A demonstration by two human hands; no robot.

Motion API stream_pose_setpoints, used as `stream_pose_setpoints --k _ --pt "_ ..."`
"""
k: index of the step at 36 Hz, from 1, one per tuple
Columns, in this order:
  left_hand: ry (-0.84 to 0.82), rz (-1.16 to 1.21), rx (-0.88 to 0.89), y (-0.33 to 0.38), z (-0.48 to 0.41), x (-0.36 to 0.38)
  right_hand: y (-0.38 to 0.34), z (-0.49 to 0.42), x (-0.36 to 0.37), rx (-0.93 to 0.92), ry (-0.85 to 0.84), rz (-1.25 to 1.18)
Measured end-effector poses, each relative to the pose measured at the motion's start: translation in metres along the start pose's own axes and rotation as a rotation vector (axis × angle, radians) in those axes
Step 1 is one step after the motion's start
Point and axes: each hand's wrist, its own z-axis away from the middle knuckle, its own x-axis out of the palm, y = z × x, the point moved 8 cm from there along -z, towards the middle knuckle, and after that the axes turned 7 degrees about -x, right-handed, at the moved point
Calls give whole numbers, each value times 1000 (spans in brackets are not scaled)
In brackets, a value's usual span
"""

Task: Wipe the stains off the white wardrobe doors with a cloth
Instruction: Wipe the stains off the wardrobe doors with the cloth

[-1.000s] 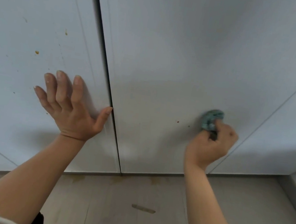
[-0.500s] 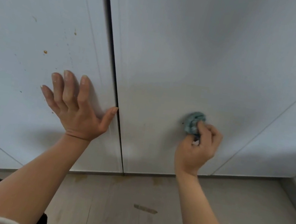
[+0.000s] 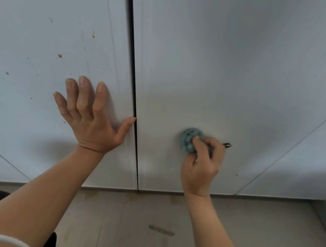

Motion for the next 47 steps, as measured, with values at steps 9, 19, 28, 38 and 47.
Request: stream_pose_setpoints --k 9,19,28,38,47 --pt "13 3 4 0 1 0 23 -50 -38 318 340 -82" --pt "4 5 -4 1 0 0 -13 6 11 -30 -96 -20" --pt "21 2 -8 1 -1 1 -12 -47 -14 209 208 -76" --pt "2 3 -15 1 -1 1 -38 9 29 22 -113 -83" --pt "5 11 -25 0 -1 1 -54 -43 18 1 78 -94"
